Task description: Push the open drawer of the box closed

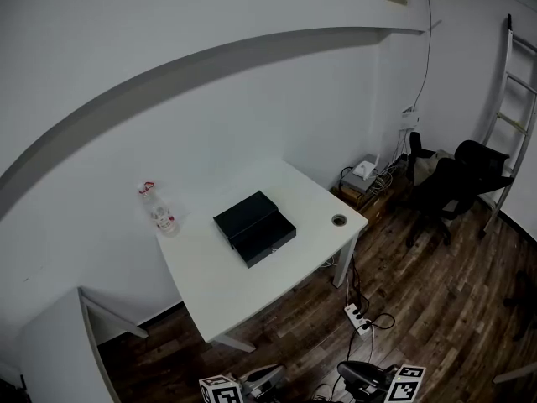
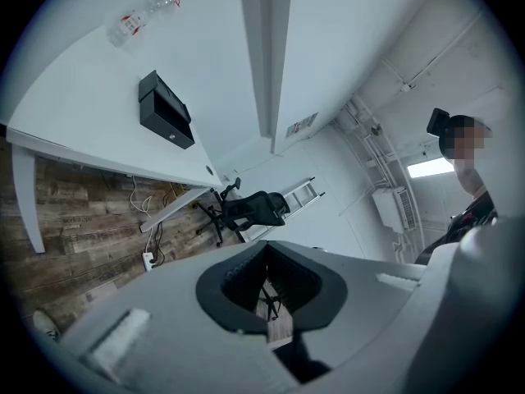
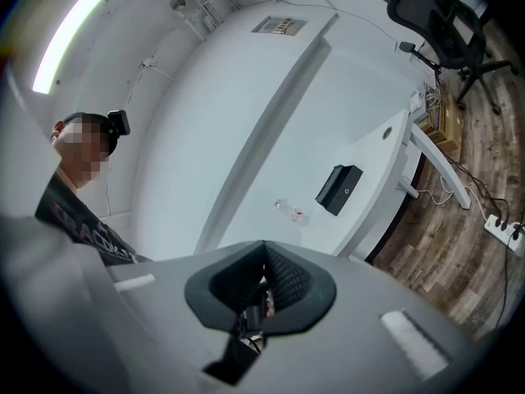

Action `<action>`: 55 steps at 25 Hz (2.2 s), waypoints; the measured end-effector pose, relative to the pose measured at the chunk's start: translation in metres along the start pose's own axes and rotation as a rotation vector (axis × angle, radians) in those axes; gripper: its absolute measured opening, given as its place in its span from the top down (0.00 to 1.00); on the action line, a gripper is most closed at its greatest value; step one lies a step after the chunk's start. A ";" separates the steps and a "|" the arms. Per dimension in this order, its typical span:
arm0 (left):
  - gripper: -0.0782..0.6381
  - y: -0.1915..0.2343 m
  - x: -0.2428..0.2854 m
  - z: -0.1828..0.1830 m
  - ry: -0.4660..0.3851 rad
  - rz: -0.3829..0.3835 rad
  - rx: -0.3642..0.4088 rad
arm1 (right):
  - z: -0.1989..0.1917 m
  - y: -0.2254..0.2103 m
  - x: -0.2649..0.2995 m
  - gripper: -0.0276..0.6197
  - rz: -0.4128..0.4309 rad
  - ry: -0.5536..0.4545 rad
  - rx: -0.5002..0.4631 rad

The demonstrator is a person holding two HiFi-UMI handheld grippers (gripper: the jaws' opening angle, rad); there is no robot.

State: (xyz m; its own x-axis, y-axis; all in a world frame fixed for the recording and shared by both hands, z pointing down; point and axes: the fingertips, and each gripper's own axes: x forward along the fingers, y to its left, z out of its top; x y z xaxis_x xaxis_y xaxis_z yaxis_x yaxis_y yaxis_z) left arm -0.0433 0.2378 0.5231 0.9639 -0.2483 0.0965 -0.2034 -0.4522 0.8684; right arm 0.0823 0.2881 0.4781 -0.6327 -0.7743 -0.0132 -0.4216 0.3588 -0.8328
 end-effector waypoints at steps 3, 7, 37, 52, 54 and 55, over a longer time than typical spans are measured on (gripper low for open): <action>0.88 -0.001 0.006 -0.002 -0.008 0.009 0.006 | 0.008 -0.003 -0.011 0.95 0.001 -0.013 -0.004; 0.88 0.000 0.015 0.000 -0.016 0.030 0.033 | 0.022 0.004 -0.022 0.95 0.017 -0.021 -0.013; 0.72 0.215 0.019 0.304 -0.221 0.402 0.083 | 0.115 -0.073 0.056 0.94 -0.201 -0.242 0.014; 0.66 0.347 0.059 0.434 -0.129 0.565 0.040 | 0.131 -0.092 0.139 0.94 -0.309 -0.276 0.022; 0.66 0.359 0.058 0.436 -0.120 0.610 0.021 | 0.132 -0.092 0.142 0.94 -0.321 -0.284 0.021; 0.66 0.365 0.057 0.437 -0.117 0.631 0.014 | 0.132 -0.093 0.144 0.94 -0.326 -0.286 0.023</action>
State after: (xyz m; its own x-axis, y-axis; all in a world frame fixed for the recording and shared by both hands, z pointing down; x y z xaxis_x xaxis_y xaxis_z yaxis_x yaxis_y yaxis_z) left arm -0.1374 -0.3152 0.6328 0.6333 -0.5618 0.5323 -0.7282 -0.1998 0.6556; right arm 0.1159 0.0750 0.4807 -0.2625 -0.9595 0.1021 -0.5529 0.0629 -0.8309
